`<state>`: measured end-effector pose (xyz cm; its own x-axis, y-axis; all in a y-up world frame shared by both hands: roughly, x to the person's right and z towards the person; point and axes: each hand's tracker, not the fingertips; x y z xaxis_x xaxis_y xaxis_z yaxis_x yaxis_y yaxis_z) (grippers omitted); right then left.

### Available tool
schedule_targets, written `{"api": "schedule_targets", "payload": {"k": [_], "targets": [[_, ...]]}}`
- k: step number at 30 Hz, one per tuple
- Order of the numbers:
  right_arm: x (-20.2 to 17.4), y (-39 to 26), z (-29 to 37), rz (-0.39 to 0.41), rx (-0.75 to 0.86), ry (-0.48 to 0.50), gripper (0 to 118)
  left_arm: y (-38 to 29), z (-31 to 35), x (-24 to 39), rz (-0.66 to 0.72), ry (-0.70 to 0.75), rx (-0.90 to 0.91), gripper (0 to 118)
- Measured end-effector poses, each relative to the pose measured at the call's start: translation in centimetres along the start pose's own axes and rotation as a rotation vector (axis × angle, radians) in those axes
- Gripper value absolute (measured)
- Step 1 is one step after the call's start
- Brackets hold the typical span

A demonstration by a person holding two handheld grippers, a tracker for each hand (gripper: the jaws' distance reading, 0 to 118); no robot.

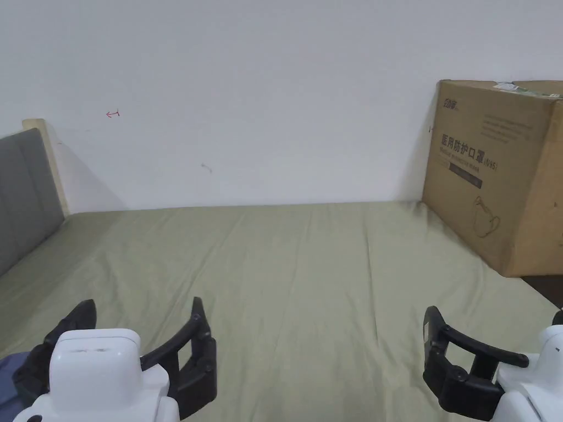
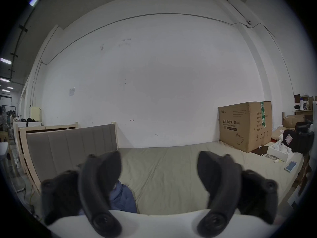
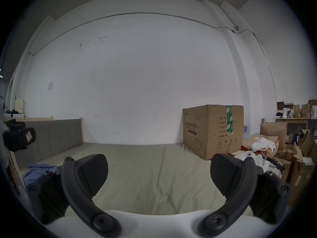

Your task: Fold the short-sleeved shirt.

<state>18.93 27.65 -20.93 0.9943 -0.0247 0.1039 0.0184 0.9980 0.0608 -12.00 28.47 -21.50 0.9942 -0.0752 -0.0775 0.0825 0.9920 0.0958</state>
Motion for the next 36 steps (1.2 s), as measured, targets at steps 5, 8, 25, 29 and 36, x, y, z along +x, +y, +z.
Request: {"api": "schedule_targets", "payload": {"k": [5, 8, 25, 29, 36], "targets": [[0.2, 0.0, -0.6, -0.018, -0.015, -0.105, 0, -0.2, -0.2, 0.1, -0.056, 0.035, -0.015, 1], [1.3, -0.1, -1.1, -0.102, -0.086, 0.024, 0, -0.5, -0.4, -1.0, 0.042, -0.076, -0.066, 0], [-10.5, -0.4, -3.5, -0.048, -0.153, 0.417, 0, 0.5, 3.2, -13.1, 0.041, 0.287, -0.130, 0], [-14.3, -0.4, -3.5, -0.033, -0.166, 0.547, 0, 0.5, 6.0, -17.4, 0.051, 0.433, -0.140, 0], [-15.3, -0.5, -4.2, -0.060, -0.213, 0.607, 0, 0.3, 5.0, -19.9, 0.090, 0.459, -0.162, 0]]}}
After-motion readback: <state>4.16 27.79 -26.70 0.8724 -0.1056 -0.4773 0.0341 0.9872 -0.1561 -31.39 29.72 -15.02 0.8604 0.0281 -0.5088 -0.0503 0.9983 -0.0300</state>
